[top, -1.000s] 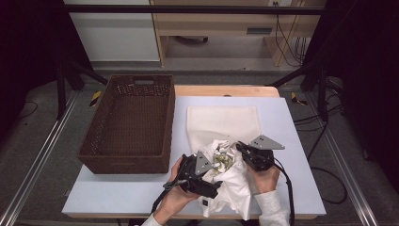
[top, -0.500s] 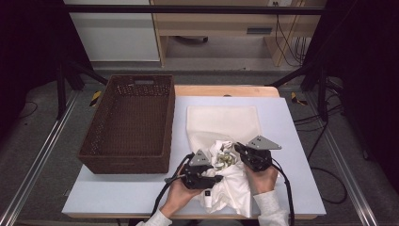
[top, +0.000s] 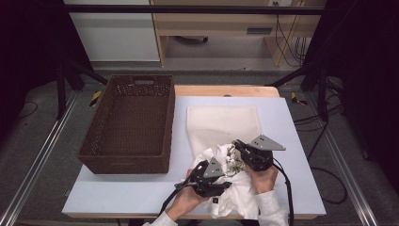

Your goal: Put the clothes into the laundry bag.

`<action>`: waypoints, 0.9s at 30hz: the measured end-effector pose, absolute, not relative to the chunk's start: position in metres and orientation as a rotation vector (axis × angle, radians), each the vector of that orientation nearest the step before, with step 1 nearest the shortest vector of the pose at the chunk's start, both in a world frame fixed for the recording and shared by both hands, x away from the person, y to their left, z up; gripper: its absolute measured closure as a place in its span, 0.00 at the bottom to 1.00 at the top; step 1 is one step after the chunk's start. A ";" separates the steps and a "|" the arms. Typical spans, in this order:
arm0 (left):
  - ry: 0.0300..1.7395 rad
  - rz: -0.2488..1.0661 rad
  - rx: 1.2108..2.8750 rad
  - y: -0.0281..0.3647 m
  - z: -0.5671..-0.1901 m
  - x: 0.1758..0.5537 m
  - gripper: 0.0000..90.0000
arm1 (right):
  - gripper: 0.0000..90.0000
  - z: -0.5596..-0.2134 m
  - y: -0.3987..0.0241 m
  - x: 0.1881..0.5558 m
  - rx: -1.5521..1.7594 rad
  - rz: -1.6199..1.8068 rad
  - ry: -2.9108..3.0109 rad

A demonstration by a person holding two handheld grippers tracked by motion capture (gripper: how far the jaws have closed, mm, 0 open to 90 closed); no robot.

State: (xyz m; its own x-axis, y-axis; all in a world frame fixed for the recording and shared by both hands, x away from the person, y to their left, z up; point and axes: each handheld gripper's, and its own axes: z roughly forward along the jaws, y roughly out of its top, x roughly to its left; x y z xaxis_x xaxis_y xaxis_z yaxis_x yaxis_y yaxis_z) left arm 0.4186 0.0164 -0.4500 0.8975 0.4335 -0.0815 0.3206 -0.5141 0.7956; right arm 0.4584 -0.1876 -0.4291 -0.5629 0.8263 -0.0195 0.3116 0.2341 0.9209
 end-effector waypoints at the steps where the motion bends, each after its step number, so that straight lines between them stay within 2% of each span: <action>1: 0.551 0.141 2.145 0.017 -0.451 0.420 0.68 | 0.96 -0.428 -0.187 0.457 1.031 1.320 1.991; 4: 0.558 0.181 2.148 0.018 -0.450 0.416 0.60 | 0.96 -0.427 -0.186 0.456 1.018 1.326 1.990; 8: 0.597 0.193 2.150 0.019 -0.438 0.411 0.31 | 0.96 -0.429 -0.188 0.457 1.027 1.292 1.999; 11: 0.575 0.245 2.122 0.025 -0.423 0.405 0.20 | 0.96 -0.430 -0.190 0.458 1.038 1.296 1.999; 15: 0.589 0.357 2.008 0.041 -0.399 0.405 0.18 | 0.96 -0.430 -0.191 0.458 1.039 1.293 2.000; 18: 0.654 0.413 2.026 0.047 -0.400 0.421 0.18 | 0.96 -0.430 -0.191 0.458 1.036 1.293 2.003; 23: 0.795 0.243 2.090 0.048 -0.436 0.461 0.18 | 0.96 -0.430 -0.190 0.459 1.040 1.297 2.008; 25: 0.803 0.166 2.072 0.048 -0.447 0.469 0.23 | 0.96 -0.430 -0.190 0.459 1.042 1.294 2.012; 27: 0.810 0.109 2.052 0.048 -0.452 0.473 0.34 | 0.96 -0.431 -0.189 0.460 1.043 1.288 2.018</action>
